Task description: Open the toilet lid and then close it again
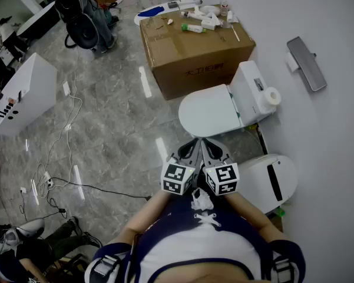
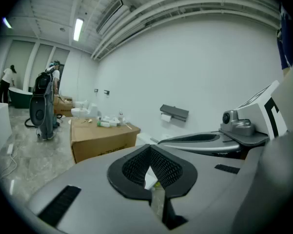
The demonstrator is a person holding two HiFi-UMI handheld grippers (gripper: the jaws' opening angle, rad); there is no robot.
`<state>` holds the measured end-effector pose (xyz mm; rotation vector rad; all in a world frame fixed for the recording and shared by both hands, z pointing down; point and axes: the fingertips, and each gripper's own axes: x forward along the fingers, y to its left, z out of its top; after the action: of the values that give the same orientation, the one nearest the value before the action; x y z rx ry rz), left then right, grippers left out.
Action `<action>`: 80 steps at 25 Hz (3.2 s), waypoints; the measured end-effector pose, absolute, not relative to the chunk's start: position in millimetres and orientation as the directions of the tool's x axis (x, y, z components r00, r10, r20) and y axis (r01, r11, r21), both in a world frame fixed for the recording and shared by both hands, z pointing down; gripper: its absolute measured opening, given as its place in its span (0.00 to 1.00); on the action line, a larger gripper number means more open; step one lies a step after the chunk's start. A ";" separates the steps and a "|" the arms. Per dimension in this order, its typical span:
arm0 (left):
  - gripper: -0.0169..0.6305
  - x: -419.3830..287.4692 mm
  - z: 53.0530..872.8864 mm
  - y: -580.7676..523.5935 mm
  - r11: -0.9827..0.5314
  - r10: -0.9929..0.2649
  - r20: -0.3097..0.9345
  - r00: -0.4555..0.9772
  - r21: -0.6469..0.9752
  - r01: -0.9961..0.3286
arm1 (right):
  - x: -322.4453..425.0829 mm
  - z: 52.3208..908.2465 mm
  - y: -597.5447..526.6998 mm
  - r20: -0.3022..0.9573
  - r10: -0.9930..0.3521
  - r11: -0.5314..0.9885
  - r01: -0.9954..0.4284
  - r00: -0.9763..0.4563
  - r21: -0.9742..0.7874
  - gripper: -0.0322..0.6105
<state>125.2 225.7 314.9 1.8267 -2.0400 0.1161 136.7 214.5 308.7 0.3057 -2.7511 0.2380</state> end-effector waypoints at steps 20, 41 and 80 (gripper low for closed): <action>0.04 105.2 323.6 252.5 0.139 -0.939 0.339 -0.058 0.219 -0.966 | 126.6 324.2 239.0 0.415 -0.145 0.953 -0.239 -0.898 -0.185 0.06; 0.04 73.0 364.2 286.8 0.126 -0.909 0.416 -0.011 0.249 -0.960 | 127.1 354.0 257.5 0.484 -0.188 0.933 -0.310 -0.855 -0.185 0.06; 0.11 -53.7 562.2 161.7 0.282 -0.783 0.617 0.078 0.464 -0.840 | -15.6 491.0 153.6 0.633 0.004 0.947 -0.200 -0.774 -0.250 0.07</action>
<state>-53.7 161.7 562.2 1.4958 -1.6950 0.0839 -15.6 153.6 491.0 0.1378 -2.4276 0.4010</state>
